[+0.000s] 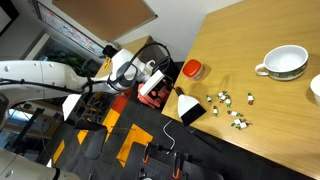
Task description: Use the broom to sweep the sweets to the left
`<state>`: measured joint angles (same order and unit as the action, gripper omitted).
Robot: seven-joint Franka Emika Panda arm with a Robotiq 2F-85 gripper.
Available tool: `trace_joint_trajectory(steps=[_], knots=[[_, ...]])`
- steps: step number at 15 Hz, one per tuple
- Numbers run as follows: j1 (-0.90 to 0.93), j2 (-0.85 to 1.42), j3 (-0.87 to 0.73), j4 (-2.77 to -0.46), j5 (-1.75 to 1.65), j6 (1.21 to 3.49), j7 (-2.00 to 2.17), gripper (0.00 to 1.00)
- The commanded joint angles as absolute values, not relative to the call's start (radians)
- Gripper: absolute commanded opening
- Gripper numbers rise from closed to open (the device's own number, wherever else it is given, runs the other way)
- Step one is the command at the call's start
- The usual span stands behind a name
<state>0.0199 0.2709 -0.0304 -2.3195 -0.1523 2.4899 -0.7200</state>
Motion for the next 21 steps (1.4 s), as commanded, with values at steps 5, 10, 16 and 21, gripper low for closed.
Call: trace_joint_trajectory(steps=[5, 10, 16, 21], knots=[[0.005, 0.358, 0.005, -2.23, -0.173, 2.411, -0.67, 1.0], [0.041, 0.466, 0.005, -2.116, -0.254, 2.339, -0.546, 1.0], [0.07, 0.574, -0.001, -2.034, -0.381, 2.354, -0.425, 1.0], [0.061, 0.627, -0.002, -2.012, -0.418, 2.419, -0.407, 1.0]])
